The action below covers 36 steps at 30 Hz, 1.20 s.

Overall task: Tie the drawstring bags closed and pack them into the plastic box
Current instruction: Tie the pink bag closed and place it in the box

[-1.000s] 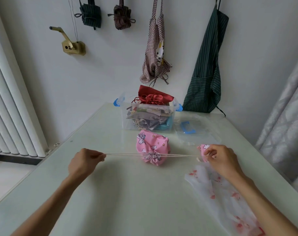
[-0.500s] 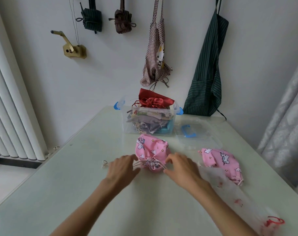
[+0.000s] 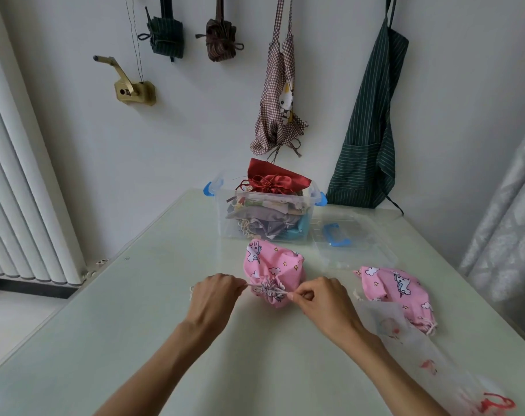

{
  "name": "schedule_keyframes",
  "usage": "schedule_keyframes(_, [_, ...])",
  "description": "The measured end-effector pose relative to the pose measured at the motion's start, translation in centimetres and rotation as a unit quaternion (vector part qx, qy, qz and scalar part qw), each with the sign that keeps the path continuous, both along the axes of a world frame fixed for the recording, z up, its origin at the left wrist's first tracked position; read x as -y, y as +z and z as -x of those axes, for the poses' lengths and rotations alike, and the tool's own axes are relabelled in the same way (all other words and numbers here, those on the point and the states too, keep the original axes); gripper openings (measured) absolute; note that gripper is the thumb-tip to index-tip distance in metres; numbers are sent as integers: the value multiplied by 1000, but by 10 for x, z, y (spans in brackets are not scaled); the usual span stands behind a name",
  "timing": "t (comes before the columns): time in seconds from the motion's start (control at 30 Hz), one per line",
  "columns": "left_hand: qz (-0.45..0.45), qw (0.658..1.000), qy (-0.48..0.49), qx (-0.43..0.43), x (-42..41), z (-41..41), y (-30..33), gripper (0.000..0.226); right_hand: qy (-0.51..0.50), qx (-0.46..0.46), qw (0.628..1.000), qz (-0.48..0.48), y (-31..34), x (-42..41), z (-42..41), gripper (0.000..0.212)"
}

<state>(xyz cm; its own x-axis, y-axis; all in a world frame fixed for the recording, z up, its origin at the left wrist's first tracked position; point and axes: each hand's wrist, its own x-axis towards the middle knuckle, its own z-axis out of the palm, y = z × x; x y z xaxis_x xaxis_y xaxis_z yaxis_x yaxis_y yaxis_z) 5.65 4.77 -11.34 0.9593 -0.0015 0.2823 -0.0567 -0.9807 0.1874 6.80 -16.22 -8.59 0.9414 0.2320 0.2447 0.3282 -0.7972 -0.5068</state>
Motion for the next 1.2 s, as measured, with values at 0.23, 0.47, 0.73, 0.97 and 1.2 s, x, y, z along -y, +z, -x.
schedule_keyframes(0.23, [62,994,83,-34,6,18,3,41,-5,-11,1000,12,-2,-11,17,19])
schedule_keyframes(0.47, [197,966,126,-112,37,34,4,51,3,-12,1000,-5,-6,-21,22,19])
schedule_keyframes(0.73, [585,794,162,39,38,13,9,19,23,-3,1000,-21,8,-20,17,17])
schedule_keyframes(0.97, [684,719,28,119,28,-18,56,28,15,31,996,-87,44,-17,-24,16])
schedule_keyframes(1.2, [700,707,60,86,23,-68,73,14,-2,44,985,-166,59,-22,-69,13])
